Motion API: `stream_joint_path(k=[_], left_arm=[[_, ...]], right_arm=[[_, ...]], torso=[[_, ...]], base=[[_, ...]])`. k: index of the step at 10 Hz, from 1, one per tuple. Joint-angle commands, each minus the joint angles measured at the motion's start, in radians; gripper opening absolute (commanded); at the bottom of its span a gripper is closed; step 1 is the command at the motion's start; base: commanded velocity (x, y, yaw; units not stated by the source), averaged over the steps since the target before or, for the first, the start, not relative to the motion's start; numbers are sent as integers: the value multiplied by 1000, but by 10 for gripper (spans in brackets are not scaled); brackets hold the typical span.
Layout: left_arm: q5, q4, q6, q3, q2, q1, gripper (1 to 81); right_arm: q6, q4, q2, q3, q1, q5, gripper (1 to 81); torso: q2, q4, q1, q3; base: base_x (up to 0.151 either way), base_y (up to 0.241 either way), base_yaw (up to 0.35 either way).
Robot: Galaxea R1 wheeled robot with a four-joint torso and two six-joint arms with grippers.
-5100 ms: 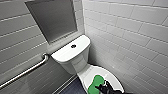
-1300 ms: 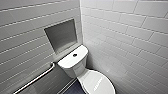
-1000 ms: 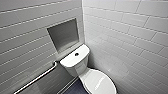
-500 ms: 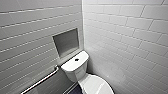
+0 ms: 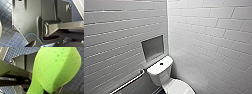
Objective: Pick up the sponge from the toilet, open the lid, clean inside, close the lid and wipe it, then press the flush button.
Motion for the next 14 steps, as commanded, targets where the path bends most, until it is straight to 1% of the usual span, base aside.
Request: stream_joint_path(k=[1,2,3,4,5,6,7,8,9,10,11,13,14], left_arm=[[84,-1,4,3,-2,-31,811],[82,-1,2,2,-2,-31,811],[82,-1,2,-3,-2,-31,811],[82,-1,2,-4,0,-30,811],[82,-1,2,-4,1,-30,811],[82,-1,2,-4,1,-30,811],[82,-1,2,-6,1,-31,811],[81,-1,2,-7,1,-31,811],[78,-1,2,-7,0,-31,811],[76,-1,2,-12,0,-31,811],[78,-1,2,-22,0,-31,811],[79,1,2,-59,6,-27,811],[79,2,2,-62,6,-27,811]], right_arm=[[-5,-14,0,8,3,-66,10],[-5,-14,0,7,3,-66,10],[-5,-14,2,7,3,-66,10],[-5,-13,3,7,3,-66,10],[-5,-13,3,7,3,-66,10],[-4,-13,3,7,4,-66,10],[-5,-13,3,7,4,-66,10],[-5,-13,3,4,7,-73,10],[-4,-11,5,-4,9,-85,10],[-1,-1,6,-12,17,-95,10],[2,1,6,-30,23,-145,10],[-4,-4,9,-84,46,-357,10],[-7,5,20,-91,21,-368,10]], torso=[[96,0,-62,-2],[127,0,-81,79],[157,0,-101,111],[181,0,-117,122],[206,0,-134,144],[239,0,-154,180],[169,0,-111,213],[200,0,-131,245],[209,0,-139,251],[219,0,-144,199],[222,0,-147,222],[222,0,-149,234],[222,0,-150,232]], base=[[0,0,0],[0,0,0],[0,0,0],[0,0,0],[0,0,0],[0,0,0],[0,0,0],[0,0,0],[0,0,0],[0,0,0],[0,0,0],[0,0,0],[0,0,0]])
